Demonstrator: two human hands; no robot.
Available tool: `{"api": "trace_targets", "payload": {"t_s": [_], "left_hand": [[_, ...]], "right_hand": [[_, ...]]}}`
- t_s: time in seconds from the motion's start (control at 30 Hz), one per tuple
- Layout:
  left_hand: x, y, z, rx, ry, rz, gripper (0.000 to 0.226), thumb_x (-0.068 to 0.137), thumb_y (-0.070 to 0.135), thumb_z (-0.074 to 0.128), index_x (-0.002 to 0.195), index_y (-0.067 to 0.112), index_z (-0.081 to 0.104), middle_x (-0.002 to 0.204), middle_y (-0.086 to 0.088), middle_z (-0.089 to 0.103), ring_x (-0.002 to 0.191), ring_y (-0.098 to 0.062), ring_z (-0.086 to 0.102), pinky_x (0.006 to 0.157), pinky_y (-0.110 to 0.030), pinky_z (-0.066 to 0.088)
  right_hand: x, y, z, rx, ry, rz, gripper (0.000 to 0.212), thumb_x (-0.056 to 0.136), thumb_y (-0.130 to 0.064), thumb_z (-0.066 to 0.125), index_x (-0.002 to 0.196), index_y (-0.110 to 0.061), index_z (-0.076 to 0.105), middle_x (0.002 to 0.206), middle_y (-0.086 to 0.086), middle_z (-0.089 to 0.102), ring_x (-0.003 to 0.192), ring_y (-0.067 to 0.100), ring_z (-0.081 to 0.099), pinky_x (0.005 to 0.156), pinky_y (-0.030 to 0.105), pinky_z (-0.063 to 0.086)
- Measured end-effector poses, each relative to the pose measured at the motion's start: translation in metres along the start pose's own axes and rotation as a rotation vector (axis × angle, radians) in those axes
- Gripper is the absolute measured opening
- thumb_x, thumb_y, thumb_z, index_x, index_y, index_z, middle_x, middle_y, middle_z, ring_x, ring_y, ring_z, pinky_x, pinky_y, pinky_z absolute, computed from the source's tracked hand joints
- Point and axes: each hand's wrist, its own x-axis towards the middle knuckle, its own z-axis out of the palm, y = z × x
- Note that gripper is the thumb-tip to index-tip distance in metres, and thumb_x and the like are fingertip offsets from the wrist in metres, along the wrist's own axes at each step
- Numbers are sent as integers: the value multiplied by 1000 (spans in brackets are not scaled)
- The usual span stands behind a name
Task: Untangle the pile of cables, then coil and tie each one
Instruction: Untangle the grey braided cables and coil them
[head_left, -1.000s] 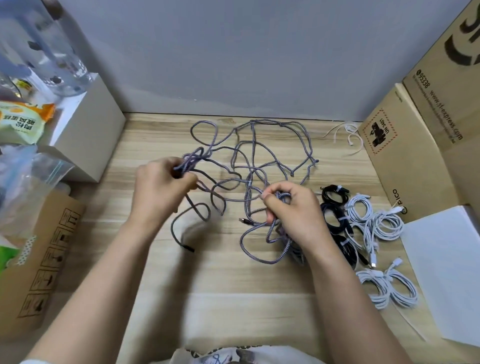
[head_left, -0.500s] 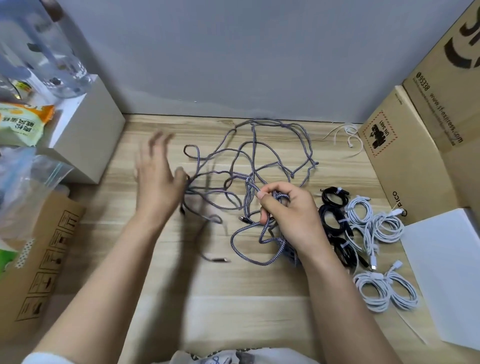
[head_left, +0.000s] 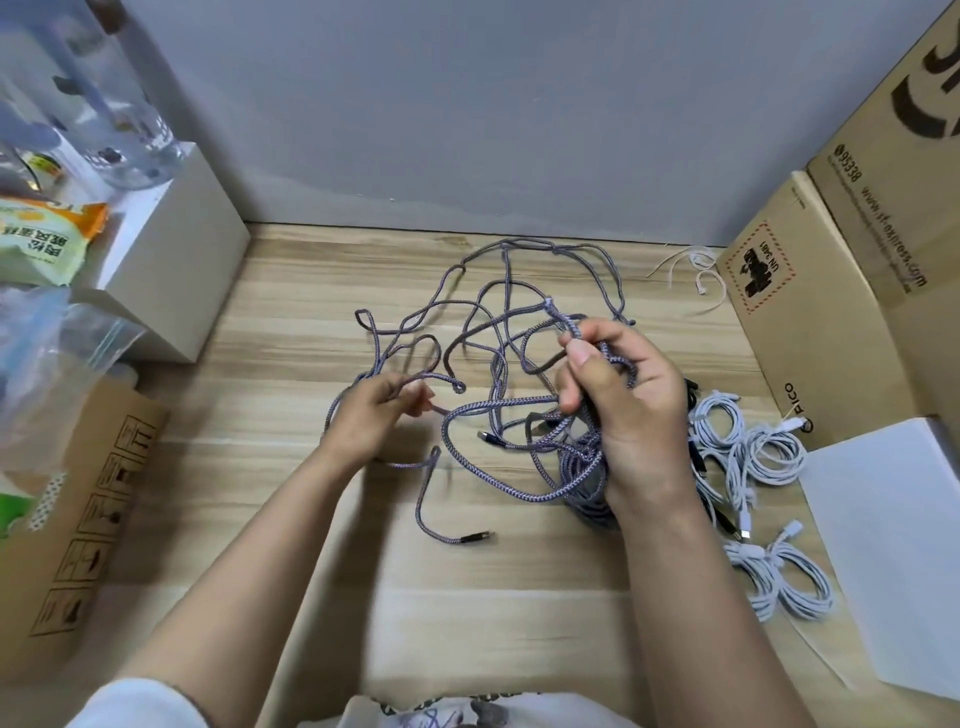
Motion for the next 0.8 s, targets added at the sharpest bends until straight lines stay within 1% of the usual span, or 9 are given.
{"api": "trace_targets", "payload": {"t_s": [0.07,0.13,0.23,0.37,0.47,0.57,0.63,0.7,0.8], "left_hand": [[3,-3,-12,-63,10,-35,12,91,-2,54,91,7,63,80,5,65,66,13,58,70,-5,42],[5,-6,-22,-86,27,-44,17,88,-8,54,95,7,61,81,11,67,70,16,59,74,-5,42],[5,-6,-30,14,39,-2,19,95,-2,45,102,3,62,93,3,63,77,21,55,78,-2,38],[2,15,-23,-102,2,42,26,98,-5,34,99,0,59,84,-8,64,67,6,61,69,-9,43],[-3,37,-10,-243,48,76,27,101,8,36,90,9,62,79,-8,65,64,-4,63,69,-15,49],[-13,52,1,-155,53,148,25,99,23,42,96,13,65,86,-3,67,78,-9,63,77,-18,47],[-18,58,4,-43,67,202,29,95,33,43,101,14,65,93,4,66,86,-4,62,81,-14,44],[-22,63,2,42,57,264,38,89,34,41,106,11,65,97,7,65,90,-3,61,84,-14,43],[-23,61,-8,85,72,424,28,86,10,52,112,7,63,112,2,63,105,-6,57,92,-19,44]], "right_hand": [[-1,0,-1,100,83,2,8,73,-9,56,80,-13,54,44,-6,49,41,3,44,49,12,40],[-3,-2,0,184,138,-10,11,71,-6,55,80,-13,52,45,-8,49,40,2,42,46,12,38],[-1,2,0,225,152,4,12,71,-4,57,78,-12,53,48,-9,51,40,2,42,44,12,38],[5,24,2,-10,85,145,28,82,12,57,73,-15,51,49,-6,53,42,4,47,46,14,41],[8,46,10,-140,-41,271,30,80,14,59,74,-14,49,57,-8,57,48,4,52,53,15,44],[8,62,22,-276,-118,306,22,78,-1,72,82,-17,59,70,-5,63,60,8,58,63,21,49],[9,68,27,-435,-144,248,24,72,-22,79,90,-27,64,76,-8,66,69,7,62,72,27,51],[9,70,28,-623,-156,194,20,66,-47,72,81,-36,64,65,-11,65,62,7,59,66,30,47],[7,68,24,-652,-131,178,24,79,-51,64,64,-33,61,39,-14,47,41,1,39,54,27,32]]}}
